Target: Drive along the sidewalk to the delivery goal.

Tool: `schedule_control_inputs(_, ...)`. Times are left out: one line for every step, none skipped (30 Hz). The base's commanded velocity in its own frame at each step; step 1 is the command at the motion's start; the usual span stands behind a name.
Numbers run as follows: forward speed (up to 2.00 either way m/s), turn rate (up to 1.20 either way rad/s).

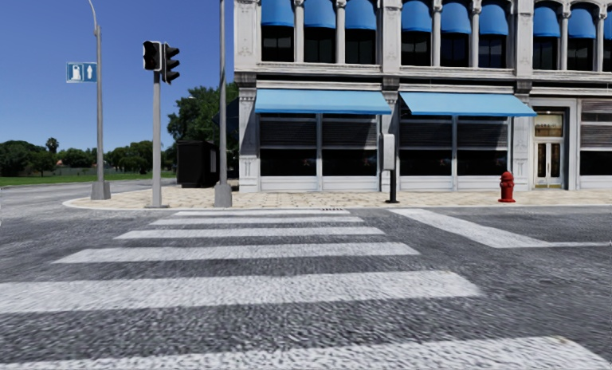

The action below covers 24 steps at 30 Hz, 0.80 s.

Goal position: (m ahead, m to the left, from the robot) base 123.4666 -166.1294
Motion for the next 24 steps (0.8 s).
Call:
schedule_control_inputs(1.47,0.23)
schedule_control_inputs(1.47,0.23)
schedule_control_inputs(1.47,0.23)
schedule_control_inputs(1.47,0.17)
schedule_control_inputs(1.47,0.17)
schedule_control_inputs(1.47,0.14)
schedule_control_inputs(1.47,0.13)
schedule_control_inputs(1.47,0.13)
schedule_control_inputs(1.47,0.13)
schedule_control_inputs(1.47,0.13)
schedule_control_inputs(1.47,0.13)
schedule_control_inputs(1.47,0.13)
schedule_control_inputs(1.47,0.13)
schedule_control_inputs(1.47,0.13)
schedule_control_inputs(1.47,0.13)
schedule_control_inputs(1.47,0.13)
schedule_control_inputs(1.47,0.13)
schedule_control_inputs(1.47,0.15)
schedule_control_inputs(1.47,0.15)
schedule_control_inputs(1.47,0.26)
schedule_control_inputs(1.47,0.33)
schedule_control_inputs(2.0,0.4)
schedule_control_inputs(2.0,0.4)
schedule_control_inputs(2.0,0.43)
